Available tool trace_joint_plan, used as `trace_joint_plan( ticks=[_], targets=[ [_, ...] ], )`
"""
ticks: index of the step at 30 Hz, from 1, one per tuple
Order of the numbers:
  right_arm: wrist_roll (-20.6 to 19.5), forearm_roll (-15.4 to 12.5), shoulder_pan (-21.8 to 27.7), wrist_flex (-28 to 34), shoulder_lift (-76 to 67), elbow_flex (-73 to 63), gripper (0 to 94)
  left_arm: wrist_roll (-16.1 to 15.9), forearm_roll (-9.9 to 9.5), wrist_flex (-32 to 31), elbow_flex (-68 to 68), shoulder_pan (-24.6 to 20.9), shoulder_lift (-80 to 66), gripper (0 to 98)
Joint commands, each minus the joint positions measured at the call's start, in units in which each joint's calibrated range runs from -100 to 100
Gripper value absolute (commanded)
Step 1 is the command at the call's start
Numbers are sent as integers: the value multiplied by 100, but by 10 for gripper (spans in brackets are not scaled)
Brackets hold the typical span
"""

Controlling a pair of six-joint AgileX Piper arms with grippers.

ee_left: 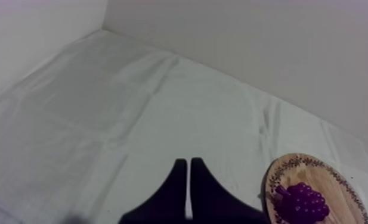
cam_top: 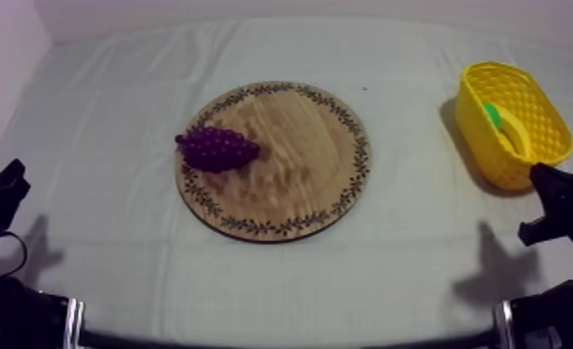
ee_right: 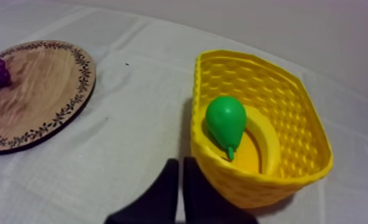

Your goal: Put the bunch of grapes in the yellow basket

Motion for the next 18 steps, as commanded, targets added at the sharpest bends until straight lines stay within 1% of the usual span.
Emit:
trace_joint_plan(
  ticks=[1, 13, 18],
  targets=[
    [-1, 3, 1, -5, -1, 1, 6, 2, 1, -1, -4, 2, 2, 0],
    [3, 3, -15, -5, -1, 1, 6, 2, 1, -1, -4, 2, 2, 0],
    [13, 1, -275, 7, -1, 1, 6, 2, 1, -1, -4, 2, 2, 0]
  ],
)
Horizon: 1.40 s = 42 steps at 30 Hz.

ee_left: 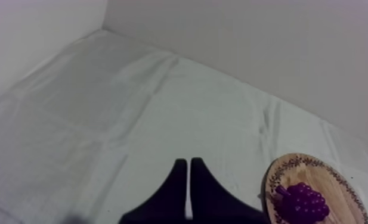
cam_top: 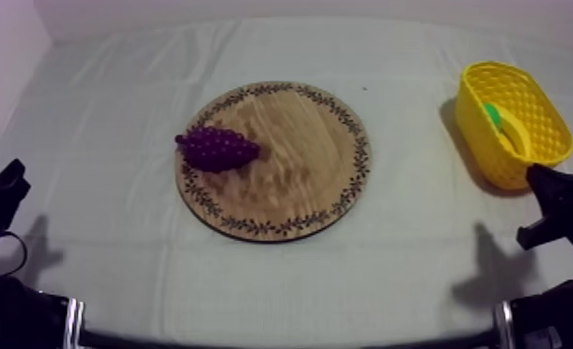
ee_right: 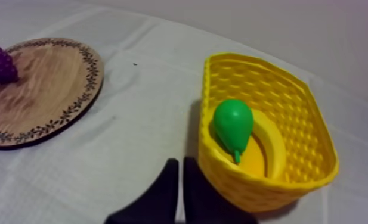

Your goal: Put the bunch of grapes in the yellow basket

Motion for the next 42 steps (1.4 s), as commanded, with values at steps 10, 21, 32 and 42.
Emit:
trace_joint_plan(
  ticks=[10, 21, 32, 42],
  targets=[
    [-231, -4, -806, 82, -1, 1, 6, 2, 1, -1, -4, 2, 2, 0],
    [-305, -54, -964, 48, 855, -958, 7, 2, 1, -1, -4, 2, 2, 0],
    [-318, 82, -1452, 1409, 3242, -4089, 7, 2, 1, -1, -4, 2, 2, 0],
    [271, 264, -1819, 3194, 5503, -6722, 7, 2, 1, -1, -4, 2, 2, 0]
  ],
)
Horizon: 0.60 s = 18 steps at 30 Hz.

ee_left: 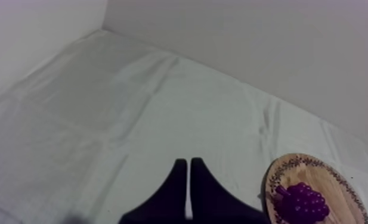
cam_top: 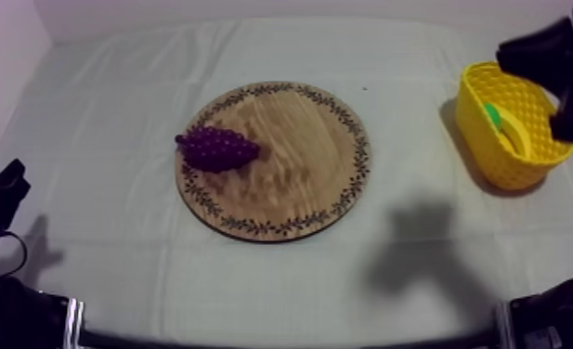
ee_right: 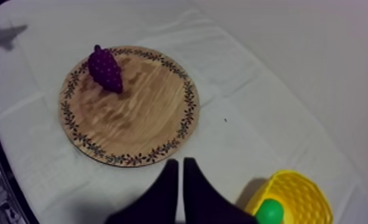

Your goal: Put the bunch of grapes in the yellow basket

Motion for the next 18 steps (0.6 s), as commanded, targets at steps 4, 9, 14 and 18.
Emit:
trace_joint_plan(
  ticks=[4, 9, 14, 18],
  targets=[
    [538, 57, -105, 628, 1570, -1542, 7, 2, 1, -1, -4, 2, 2, 0],
    [967, 46, -143, 1046, 2547, -2295, 7, 1, 1, -1, -4, 2, 2, 0],
    [1223, -42, -184, 1476, 3547, -3197, 7, 2, 1, -1, -4, 2, 2, 0],
    [1370, -94, -289, 1798, 4307, -4008, 7, 2, 1, -1, -4, 2, 2, 0]
  ],
)
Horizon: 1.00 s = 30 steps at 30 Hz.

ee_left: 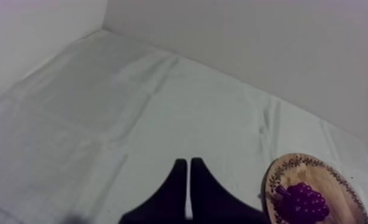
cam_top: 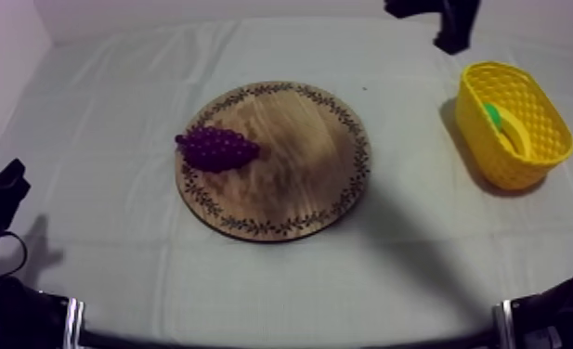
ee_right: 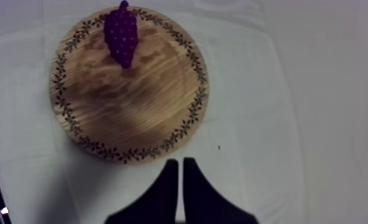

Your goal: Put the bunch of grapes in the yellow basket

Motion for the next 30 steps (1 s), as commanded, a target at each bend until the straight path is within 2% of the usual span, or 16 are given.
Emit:
trace_joint_plan(
  ticks=[1, 11, 21, 25, 30],
  targets=[
    [101, -49, -48, 190, 723, -734, 7, 2, 1, -1, -4, 2, 2, 0],
    [384, -160, -467, 990, 2210, -2469, 11, 2, 1, -1, -4, 2, 2, 0],
    [213, 8, -921, 1253, 3307, -3565, 35, 2, 1, -1, -4, 2, 2, 0],
    [133, 183, -1013, 1288, 3555, -3819, 154, 2, 1, -1, -4, 2, 2, 0],
    [64, 246, -1017, 1293, 3712, -4002, 408, 2, 1, -1, -4, 2, 2, 0]
  ],
)
